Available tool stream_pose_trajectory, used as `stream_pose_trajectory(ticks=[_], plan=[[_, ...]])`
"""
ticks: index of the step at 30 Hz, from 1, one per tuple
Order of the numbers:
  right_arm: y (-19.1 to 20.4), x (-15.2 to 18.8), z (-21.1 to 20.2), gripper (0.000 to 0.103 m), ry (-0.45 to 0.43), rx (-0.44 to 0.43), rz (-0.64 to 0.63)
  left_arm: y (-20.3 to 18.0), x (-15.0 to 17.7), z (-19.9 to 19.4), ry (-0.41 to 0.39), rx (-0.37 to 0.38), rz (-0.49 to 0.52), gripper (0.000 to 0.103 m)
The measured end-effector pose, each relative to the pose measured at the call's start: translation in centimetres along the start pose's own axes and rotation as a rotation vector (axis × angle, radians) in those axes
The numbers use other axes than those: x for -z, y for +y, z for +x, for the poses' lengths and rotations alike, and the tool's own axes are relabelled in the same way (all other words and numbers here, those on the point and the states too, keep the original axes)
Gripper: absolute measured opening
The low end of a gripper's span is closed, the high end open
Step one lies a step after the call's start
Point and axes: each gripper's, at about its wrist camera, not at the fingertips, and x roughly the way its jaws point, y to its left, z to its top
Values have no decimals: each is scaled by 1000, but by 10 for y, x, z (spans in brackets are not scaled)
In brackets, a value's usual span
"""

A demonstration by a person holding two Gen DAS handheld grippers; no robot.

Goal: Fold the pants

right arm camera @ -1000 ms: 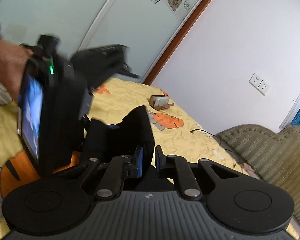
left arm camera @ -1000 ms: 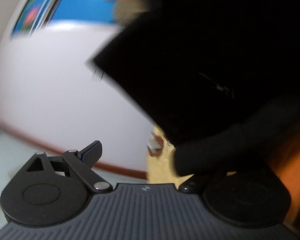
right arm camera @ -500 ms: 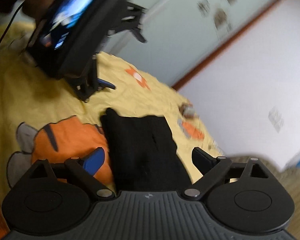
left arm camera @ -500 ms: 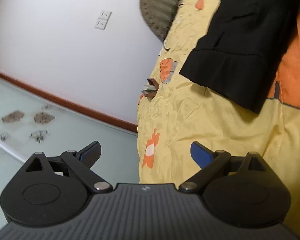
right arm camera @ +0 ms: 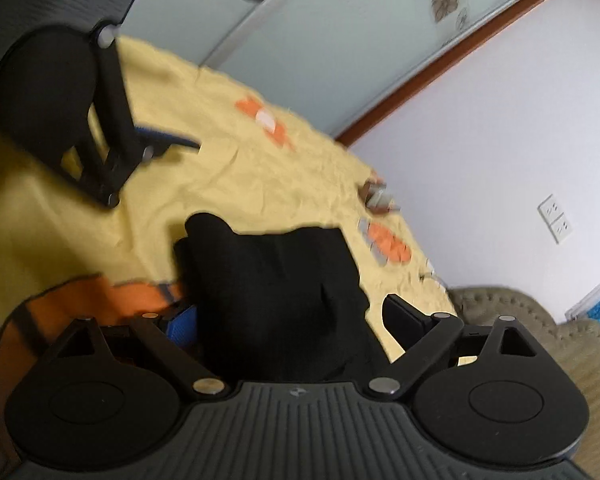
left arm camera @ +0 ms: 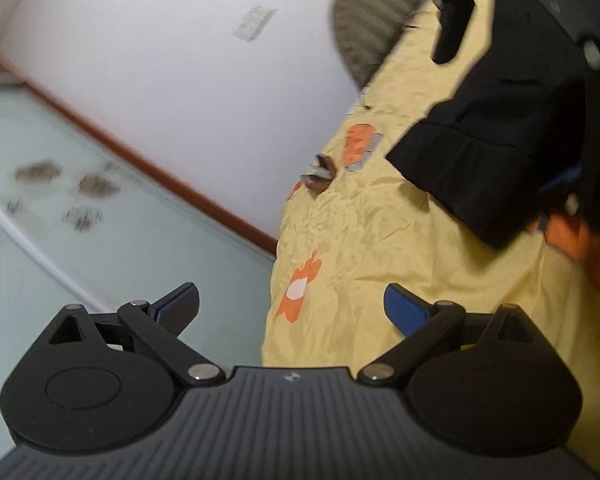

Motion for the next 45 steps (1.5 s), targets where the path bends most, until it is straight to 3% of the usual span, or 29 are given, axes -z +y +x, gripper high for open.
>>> stream_pose_trajectory(ticks=[1,2,5,8,10,13,14,15,18,19,22,23,27,30,32,35,38,40,42,43,45], plan=[[1,1,2,42,1,-12,-5,-4,2,2,11,21,-42,99],[2,4,3,23,29,-31,-10,-7,4,2,28,33,-57,97],[20,20,-4,19,-20,29,-126,6,1,-2,2,34,-103,97],[8,23,-11,16,-53,30,-51,41,-11,-3,-36,115,-162,98],[-6,22,-17,16,-73,70,5,78,-19,7,-17,225,-345,101],[-18,24,-25,16,-82,119,15,136,-19,49,122,540,-872,100],[-21,25,-28,16,-86,126,24,144,-19,60,146,594,-982,97],[-23,27,-30,16,-92,136,28,147,-21,69,168,607,-1066,97],[-27,34,-36,16,-95,164,26,138,-34,92,270,593,-1080,96],[-30,37,-37,16,-95,171,34,137,-33,99,309,633,-1133,96],[-37,43,-41,16,-97,189,54,129,-35,117,421,937,-1354,96],[-39,45,-43,16,-97,192,58,126,-44,117,432,1001,-1367,97],[-44,50,-49,16,-103,196,78,108,-80,118,458,1027,-1310,103],[-43,53,-50,16,-102,201,77,86,-85,127,560,1055,-1294,103],[-42,56,-49,16,-99,198,75,78,-92,127,572,1010,-1275,103],[-36,58,-53,16,-110,197,57,78,-95,130,519,961,-1308,103],[-29,60,-55,15,-118,189,45,66,-102,138,558,938,-1295,102],[-26,62,-57,15,-120,187,40,56,-107,138,564,873,-1238,89],[-26,64,-56,15,-113,188,47,50,-112,133,531,859,-1191,71],[-26,65,-57,15,-110,189,55,47,-115,129,519,861,-1178,55],[-26,67,-58,15,-102,187,66,40,-121,121,491,865,-1161,36]])
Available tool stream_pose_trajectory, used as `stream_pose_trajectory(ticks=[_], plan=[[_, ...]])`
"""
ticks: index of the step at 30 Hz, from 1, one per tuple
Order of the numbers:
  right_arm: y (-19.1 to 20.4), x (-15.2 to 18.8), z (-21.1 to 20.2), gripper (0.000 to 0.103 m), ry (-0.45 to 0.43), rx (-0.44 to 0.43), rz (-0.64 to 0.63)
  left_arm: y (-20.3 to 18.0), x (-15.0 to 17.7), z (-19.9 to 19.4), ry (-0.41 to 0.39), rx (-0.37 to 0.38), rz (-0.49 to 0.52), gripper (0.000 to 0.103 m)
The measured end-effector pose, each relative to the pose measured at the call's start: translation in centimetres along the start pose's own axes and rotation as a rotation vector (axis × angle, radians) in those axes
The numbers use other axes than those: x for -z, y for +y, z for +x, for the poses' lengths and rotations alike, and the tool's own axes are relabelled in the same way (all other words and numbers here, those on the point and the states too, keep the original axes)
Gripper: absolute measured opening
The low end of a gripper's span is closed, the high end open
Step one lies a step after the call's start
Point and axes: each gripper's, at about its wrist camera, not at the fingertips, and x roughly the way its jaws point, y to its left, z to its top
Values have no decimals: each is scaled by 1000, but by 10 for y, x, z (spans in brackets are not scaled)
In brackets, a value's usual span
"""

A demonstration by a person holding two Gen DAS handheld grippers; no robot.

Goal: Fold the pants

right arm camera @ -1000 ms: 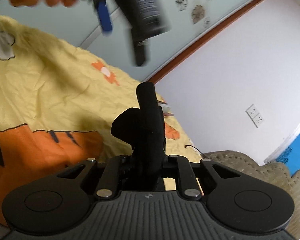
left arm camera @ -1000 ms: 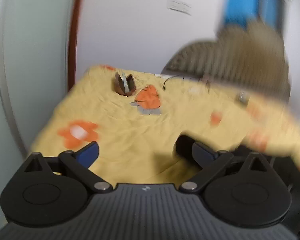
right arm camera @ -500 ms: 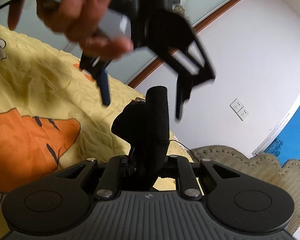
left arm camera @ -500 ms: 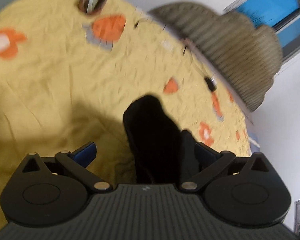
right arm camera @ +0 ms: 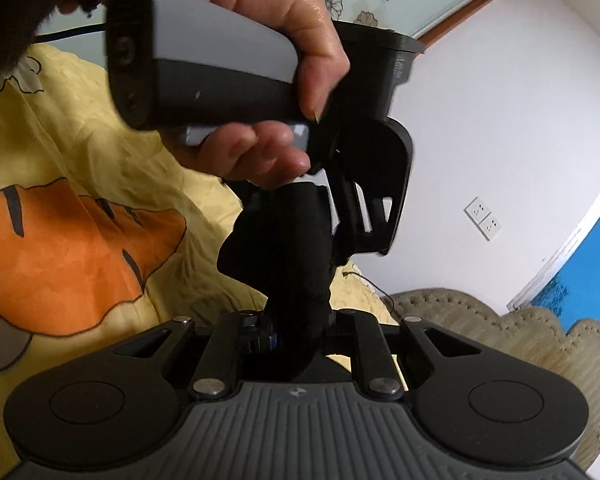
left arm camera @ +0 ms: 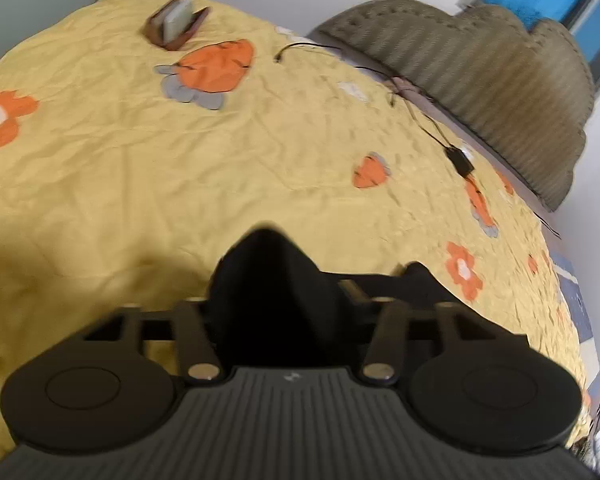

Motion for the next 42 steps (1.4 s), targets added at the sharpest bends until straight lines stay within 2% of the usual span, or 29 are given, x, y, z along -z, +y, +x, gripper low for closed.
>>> stream_pose_trajectory(ticks=[3,6,10,15,20,31,36,42], plan=[[-3,5,-3,15,14,0,23,-18,8,-3,-46,-27,67,24],[-11,9,-8,15,19,-2,82,-38,8,-13,-80,-2,83,17],[-36,10,-21,15,10,10,227,-74,4,-29,-120,67,107,14],[-87,21,-43,15,24,13,466,-126,0,-30,-117,153,145,14],[-140,53,-55,15,98,-2,724,-192,3,-1,-57,187,225,14],[-197,137,-78,15,196,86,1004,-301,36,77,81,264,323,14],[-216,182,-87,15,250,100,1172,-342,58,118,150,257,364,14],[-231,248,-87,15,326,48,1438,-372,92,171,210,187,428,14]])
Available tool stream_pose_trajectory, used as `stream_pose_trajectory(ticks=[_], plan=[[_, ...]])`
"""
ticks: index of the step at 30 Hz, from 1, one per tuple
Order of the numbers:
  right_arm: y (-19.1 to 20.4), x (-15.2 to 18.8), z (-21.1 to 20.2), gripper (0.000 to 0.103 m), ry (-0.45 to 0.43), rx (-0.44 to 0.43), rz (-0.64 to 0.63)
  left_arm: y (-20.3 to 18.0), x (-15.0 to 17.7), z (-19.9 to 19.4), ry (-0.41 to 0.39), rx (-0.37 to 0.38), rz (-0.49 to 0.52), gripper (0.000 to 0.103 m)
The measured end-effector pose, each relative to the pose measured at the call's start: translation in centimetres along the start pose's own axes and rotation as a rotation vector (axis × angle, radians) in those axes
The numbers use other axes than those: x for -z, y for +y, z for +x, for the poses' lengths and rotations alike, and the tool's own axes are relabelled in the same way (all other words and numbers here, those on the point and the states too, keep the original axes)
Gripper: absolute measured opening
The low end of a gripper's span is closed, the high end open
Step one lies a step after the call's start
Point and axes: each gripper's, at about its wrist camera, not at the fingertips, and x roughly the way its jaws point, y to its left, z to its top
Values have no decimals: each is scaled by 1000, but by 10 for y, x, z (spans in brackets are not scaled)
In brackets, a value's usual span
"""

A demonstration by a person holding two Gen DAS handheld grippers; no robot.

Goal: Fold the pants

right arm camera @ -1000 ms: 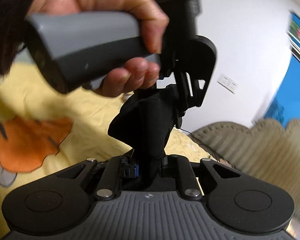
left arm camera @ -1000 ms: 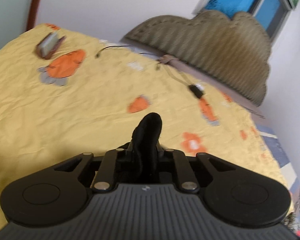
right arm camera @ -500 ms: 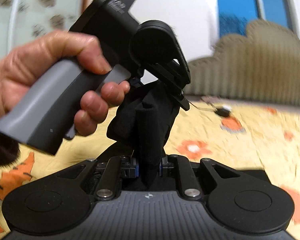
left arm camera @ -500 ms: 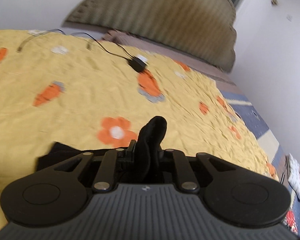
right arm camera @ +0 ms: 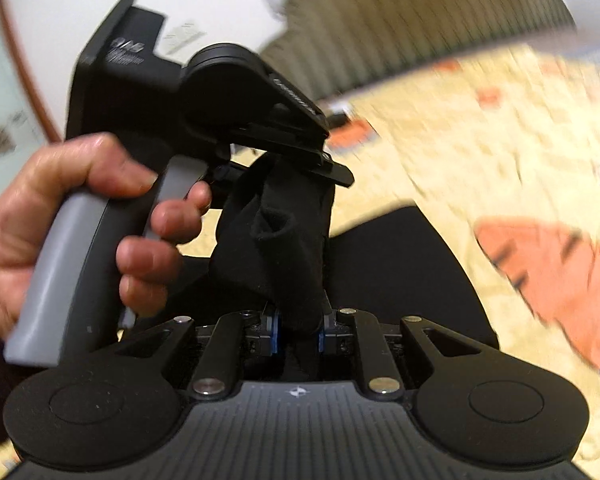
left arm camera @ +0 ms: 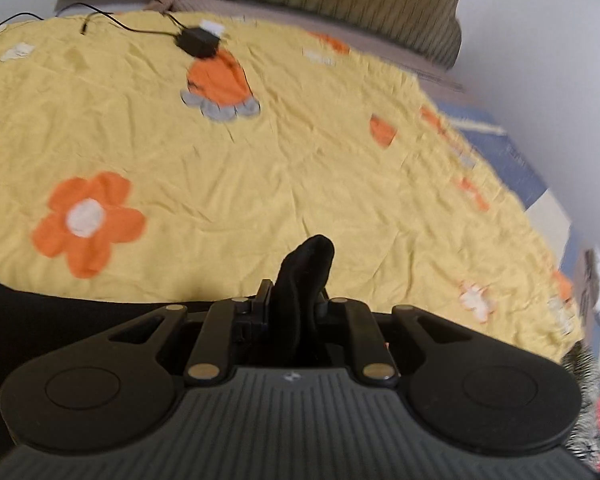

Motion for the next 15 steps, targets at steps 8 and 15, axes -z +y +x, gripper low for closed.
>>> stream_pose_trajectory(ticks=[8,15], plan=[[-51,-2,12,15,57,-85,262,-17,5,26,-10,-76,63,18],[-82,4,21,15,98,-145,469,-25,-12,2,-153,-153,99,87]])
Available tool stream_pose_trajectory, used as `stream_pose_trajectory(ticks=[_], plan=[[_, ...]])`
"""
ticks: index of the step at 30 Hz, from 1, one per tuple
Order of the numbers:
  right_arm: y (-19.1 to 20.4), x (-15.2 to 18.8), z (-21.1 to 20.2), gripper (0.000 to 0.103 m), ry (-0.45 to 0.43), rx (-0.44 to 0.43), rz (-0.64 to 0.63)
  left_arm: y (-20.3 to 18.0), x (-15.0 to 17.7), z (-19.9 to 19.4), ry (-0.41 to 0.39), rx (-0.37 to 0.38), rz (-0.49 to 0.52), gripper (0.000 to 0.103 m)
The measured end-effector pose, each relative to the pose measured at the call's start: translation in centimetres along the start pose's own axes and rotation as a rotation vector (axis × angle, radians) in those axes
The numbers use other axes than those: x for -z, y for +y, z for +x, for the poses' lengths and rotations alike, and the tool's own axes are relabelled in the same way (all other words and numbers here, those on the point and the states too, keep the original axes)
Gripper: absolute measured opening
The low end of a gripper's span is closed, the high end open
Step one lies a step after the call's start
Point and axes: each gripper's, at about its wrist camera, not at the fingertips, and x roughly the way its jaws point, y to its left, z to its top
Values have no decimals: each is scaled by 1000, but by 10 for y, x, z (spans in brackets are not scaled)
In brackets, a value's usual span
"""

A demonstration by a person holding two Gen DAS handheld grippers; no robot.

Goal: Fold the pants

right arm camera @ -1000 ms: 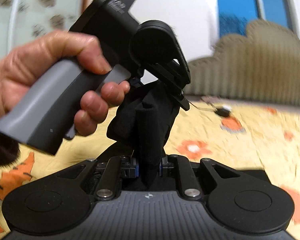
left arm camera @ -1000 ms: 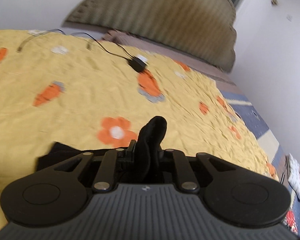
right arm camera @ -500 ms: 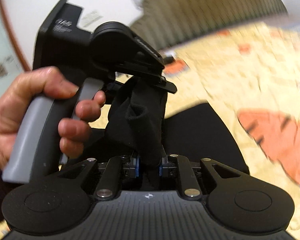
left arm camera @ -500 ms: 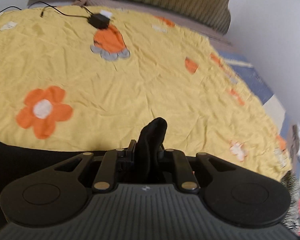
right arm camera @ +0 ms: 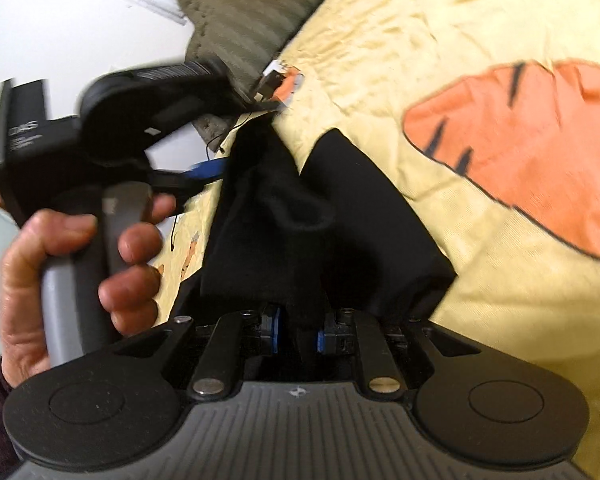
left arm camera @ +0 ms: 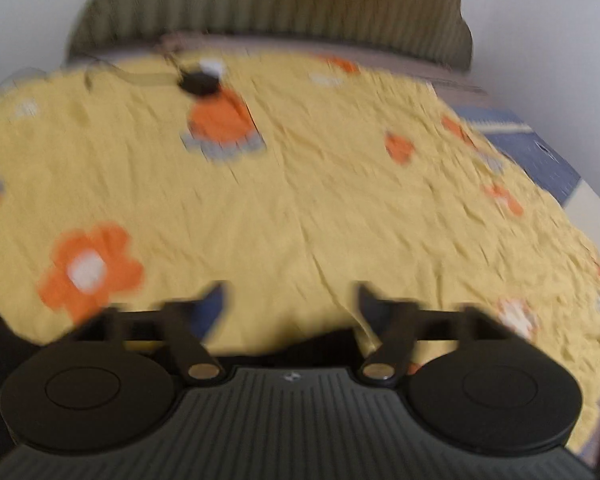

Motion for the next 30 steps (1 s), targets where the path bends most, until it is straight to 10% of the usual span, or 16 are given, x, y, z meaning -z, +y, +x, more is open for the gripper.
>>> stream_pose_trajectory(ticks=[12,17,21,26,30], plan=[[-20,1,-40,15,86,-49,95,80,28,-102,-260,-162,49,100],[29,9,-90,19,-200,129,-275,136,71,-133,-291,-338,42,101],[78,12,-54,19,-151,130,-572,153,101,-134,-240,-373,30,101],[78,20,-4,20,-130,474,-758,138,140,-116,-220,-579,295,103],[63,16,-13,56,-172,531,-765,144,156,-102,-183,-608,327,103]])
